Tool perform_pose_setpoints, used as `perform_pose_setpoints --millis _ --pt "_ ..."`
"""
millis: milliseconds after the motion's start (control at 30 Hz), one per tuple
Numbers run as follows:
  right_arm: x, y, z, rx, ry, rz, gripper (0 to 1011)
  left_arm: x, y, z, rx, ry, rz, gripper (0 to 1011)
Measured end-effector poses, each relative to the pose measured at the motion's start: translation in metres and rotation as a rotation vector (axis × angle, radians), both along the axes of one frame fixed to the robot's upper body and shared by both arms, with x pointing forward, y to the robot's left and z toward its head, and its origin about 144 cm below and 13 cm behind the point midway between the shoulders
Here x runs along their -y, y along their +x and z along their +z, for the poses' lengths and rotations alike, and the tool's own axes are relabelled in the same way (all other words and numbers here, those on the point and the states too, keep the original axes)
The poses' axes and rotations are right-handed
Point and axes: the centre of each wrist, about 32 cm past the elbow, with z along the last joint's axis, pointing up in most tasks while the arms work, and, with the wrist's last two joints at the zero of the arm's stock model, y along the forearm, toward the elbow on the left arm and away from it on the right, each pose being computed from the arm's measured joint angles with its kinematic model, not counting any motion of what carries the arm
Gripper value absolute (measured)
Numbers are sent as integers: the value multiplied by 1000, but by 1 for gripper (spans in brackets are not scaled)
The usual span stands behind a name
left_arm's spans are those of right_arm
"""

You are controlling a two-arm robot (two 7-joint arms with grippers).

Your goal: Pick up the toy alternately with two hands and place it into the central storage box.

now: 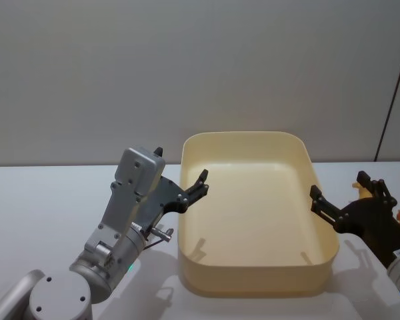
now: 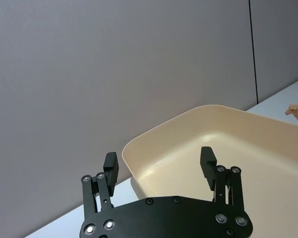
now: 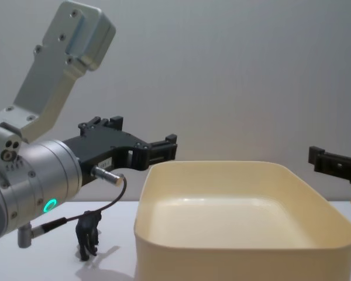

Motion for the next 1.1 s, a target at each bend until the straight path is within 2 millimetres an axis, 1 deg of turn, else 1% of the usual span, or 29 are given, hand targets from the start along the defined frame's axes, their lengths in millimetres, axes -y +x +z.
perform_pose_setpoints --millis 1100 --pt "0 0 0 0 0 0 1001 0 0 0 0 0 0 1001"
